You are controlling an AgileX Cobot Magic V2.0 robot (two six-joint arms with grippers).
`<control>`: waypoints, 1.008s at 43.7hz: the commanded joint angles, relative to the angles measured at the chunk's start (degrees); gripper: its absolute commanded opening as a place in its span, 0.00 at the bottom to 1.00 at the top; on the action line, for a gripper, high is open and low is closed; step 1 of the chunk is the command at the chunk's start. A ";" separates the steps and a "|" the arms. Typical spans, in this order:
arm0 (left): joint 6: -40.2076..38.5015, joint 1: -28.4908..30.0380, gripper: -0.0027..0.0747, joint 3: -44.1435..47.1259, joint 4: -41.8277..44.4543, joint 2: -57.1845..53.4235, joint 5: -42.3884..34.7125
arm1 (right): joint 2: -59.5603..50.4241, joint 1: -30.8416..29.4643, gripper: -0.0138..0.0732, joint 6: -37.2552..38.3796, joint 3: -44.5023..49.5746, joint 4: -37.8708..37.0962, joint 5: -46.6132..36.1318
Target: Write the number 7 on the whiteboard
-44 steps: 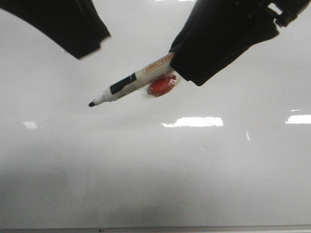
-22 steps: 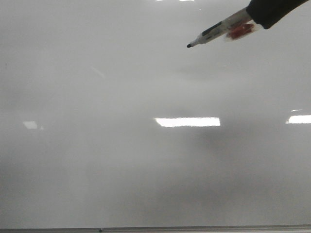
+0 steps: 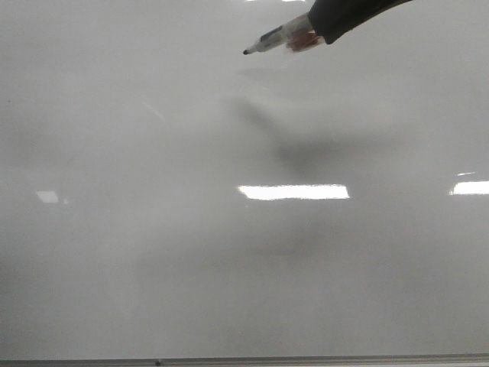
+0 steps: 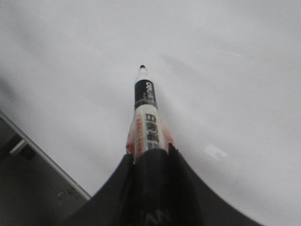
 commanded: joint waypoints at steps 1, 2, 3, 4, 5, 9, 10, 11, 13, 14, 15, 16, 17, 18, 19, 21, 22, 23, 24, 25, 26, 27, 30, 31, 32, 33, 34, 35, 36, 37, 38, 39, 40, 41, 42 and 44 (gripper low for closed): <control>-0.75 0.10 0.51 -1.31 -1.66 -0.74 -2.97 | 0.45 0.08 0.10 0.09 -4.12 1.22 -4.04; -0.75 0.10 0.51 -1.31 -1.66 -0.74 -2.97 | 1.12 0.08 0.10 0.09 -4.57 1.22 -4.24; -0.75 0.10 0.51 -1.31 -1.66 -0.74 -2.97 | 1.58 0.08 0.10 0.09 -5.19 1.22 -4.30; -0.75 0.10 0.51 -1.31 -1.66 -0.74 -2.97 | 2.07 0.08 0.10 0.09 -5.64 1.22 -4.30; -0.75 0.10 0.51 -1.31 -1.66 -0.74 -2.97 | 2.71 0.08 0.10 0.09 -6.15 1.22 -4.30; -0.75 0.10 0.51 -1.31 -1.66 -0.74 -2.97 | 4.96 0.08 0.10 0.09 -8.23 1.22 -4.30; -0.75 0.10 0.51 -1.31 -1.66 -0.74 -2.97 | 5.60 0.08 0.10 0.09 -8.59 1.22 -4.30; -0.75 0.10 0.51 -1.31 -1.66 -0.74 -2.97 | 5.89 0.08 0.10 0.09 -8.91 1.22 -4.30; -0.75 0.10 0.51 -1.31 -1.66 -0.74 -2.97 | 6.90 0.01 0.09 0.09 -9.35 1.22 -4.45; -0.75 0.10 0.51 -1.31 -1.66 -0.74 -2.97 | 7.25 0.01 0.09 0.09 -9.52 1.22 -4.52; -0.75 0.10 0.51 -1.31 -1.66 -0.74 -2.97 | 7.53 0.01 0.09 0.09 -9.50 1.22 -4.87; -0.75 0.10 0.51 -1.31 -1.66 -0.74 -2.97 | 7.66 -0.10 0.09 0.09 -9.50 1.22 -5.29; -0.75 0.10 0.51 -1.31 -1.66 -0.74 -2.97 | 7.75 -0.11 0.09 0.09 -9.50 1.16 -5.39; -0.75 0.10 0.51 -1.31 -1.66 -0.74 -2.97 | 7.80 -0.11 0.09 0.09 -9.50 1.07 -5.53; -0.75 0.10 0.51 -1.31 -1.66 -0.74 -3.06 | 7.80 -0.43 0.09 0.09 -9.50 1.00 -5.53; -0.75 0.10 0.51 -1.31 -1.66 -0.74 -3.06 | 7.34 -1.26 0.09 0.14 -9.50 1.00 -4.98; -0.75 0.10 0.51 -1.31 -1.66 -0.74 -3.06 | 7.05 -1.74 0.09 0.27 -9.50 1.00 -4.59; -0.75 0.10 0.51 -1.31 -1.66 -0.74 -3.06 | 6.65 -2.32 0.09 0.40 -9.50 1.00 -4.10; -0.75 0.10 0.51 -1.31 -1.66 -0.74 -3.06 | 6.31 -3.25 0.09 0.54 -9.50 0.96 -3.36; -0.75 0.10 0.51 -1.31 -1.66 -0.74 -3.06 | 5.91 -3.99 0.09 0.54 -9.50 0.96 -2.71; -0.75 0.10 0.51 -1.31 -1.66 -0.74 -3.06 | 5.51 -4.70 0.09 0.54 -9.45 0.89 -1.96; -0.75 0.10 0.51 -1.31 -1.66 -0.74 -3.06 | 5.16 -5.69 0.09 0.54 -9.40 0.71 -1.03; -0.75 0.10 0.51 -1.31 -1.66 -0.74 -3.06 | 4.44 -8.12 0.09 0.54 -9.40 0.12 1.27; -0.75 0.10 0.51 -1.31 -1.66 -0.74 -3.06 | 4.33 -8.59 0.09 0.54 -9.40 0.07 1.68; -0.75 0.10 0.51 -1.31 -1.66 -0.74 -3.06 | 4.33 -8.96 0.09 0.49 -9.40 -0.01 2.12; -0.75 0.10 0.51 -1.31 -1.66 -0.74 -3.09 | 4.33 -9.30 0.09 0.49 -9.40 -0.01 2.27; -0.75 0.10 0.51 -1.31 -1.66 -0.74 -3.21 | 4.33 -9.37 0.09 0.49 -9.40 -0.01 2.32; -0.75 0.10 0.51 -1.31 -1.66 -0.74 -3.32 | 4.33 -9.36 0.09 0.49 -9.40 -0.06 2.32; -0.75 0.10 0.51 -1.31 -1.66 -0.74 -3.46 | 4.33 -9.36 0.09 0.49 -9.40 -0.05 2.27; -0.75 0.10 0.51 -1.31 -1.66 -0.74 -3.60 | 4.33 -9.30 0.09 0.43 -9.40 -0.05 2.27; -0.75 0.10 0.51 -1.31 -1.66 -0.74 -3.76 | 4.33 -9.12 0.09 0.43 -9.40 -0.05 2.21; -0.75 0.10 0.51 -1.31 -1.66 -0.74 -3.92 | 4.33 -8.87 0.09 0.37 -9.40 -0.08 2.21; -0.75 0.10 0.51 -1.31 -1.66 -0.74 -4.01 | 4.33 -8.64 0.09 0.37 -9.40 -0.08 2.45; -0.75 0.10 0.51 -1.31 -1.66 -0.74 -4.17 | 4.41 -8.26 0.09 0.24 -9.40 -0.08 2.78; -0.75 0.10 0.51 -1.31 -1.66 -0.74 -4.33 | 4.72 -7.87 0.09 -0.06 -9.40 -0.08 3.53; -0.75 0.10 0.51 -1.31 -1.66 -0.74 -4.52 | 5.25 -6.78 0.09 -0.48 -9.31 -0.08 5.08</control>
